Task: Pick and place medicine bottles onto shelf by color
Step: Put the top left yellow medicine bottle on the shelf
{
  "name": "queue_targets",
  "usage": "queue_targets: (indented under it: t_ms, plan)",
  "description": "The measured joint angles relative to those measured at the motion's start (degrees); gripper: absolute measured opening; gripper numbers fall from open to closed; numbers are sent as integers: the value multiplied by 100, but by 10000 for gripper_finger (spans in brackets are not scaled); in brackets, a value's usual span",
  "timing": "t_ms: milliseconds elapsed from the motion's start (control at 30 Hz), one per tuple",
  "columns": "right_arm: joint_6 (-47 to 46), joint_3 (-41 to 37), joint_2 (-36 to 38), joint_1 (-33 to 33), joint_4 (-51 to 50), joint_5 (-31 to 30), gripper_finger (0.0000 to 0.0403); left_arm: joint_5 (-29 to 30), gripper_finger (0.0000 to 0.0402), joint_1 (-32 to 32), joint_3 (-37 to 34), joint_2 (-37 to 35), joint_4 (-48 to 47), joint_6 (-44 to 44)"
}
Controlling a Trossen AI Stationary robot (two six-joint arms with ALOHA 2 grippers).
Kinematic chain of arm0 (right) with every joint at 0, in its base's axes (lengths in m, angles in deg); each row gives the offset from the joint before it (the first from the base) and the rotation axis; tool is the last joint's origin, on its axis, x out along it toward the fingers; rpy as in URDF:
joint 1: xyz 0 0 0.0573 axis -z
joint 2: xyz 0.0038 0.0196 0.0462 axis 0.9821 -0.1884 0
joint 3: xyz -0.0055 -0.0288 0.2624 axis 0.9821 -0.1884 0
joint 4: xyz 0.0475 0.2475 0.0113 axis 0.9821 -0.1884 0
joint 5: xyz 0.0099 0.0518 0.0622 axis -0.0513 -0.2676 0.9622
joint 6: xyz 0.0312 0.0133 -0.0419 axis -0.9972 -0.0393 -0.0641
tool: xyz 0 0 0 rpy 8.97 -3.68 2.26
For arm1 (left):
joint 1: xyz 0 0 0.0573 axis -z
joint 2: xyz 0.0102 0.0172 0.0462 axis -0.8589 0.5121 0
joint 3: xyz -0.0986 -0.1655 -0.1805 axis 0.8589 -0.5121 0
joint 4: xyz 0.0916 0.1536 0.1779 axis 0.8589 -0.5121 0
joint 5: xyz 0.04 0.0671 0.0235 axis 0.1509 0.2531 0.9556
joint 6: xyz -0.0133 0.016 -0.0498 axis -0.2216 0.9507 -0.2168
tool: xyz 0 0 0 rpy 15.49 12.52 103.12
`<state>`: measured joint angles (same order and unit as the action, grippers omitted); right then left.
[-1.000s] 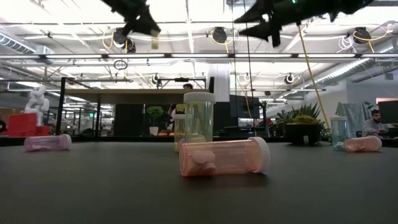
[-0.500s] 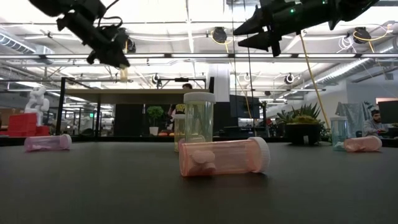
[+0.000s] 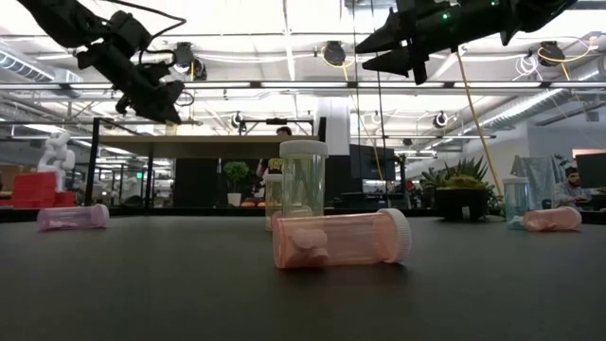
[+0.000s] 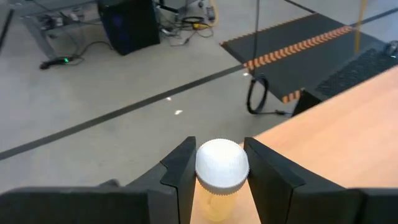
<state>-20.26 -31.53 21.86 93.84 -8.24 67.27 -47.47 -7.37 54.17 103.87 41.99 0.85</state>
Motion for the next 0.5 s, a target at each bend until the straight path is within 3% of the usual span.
queue_targets:
  t_ms: [500]
  plan:
    - [-112, 4, 0, 0, 1, 12, 203, 2, 125, -129, -91, 0, 41, 17]
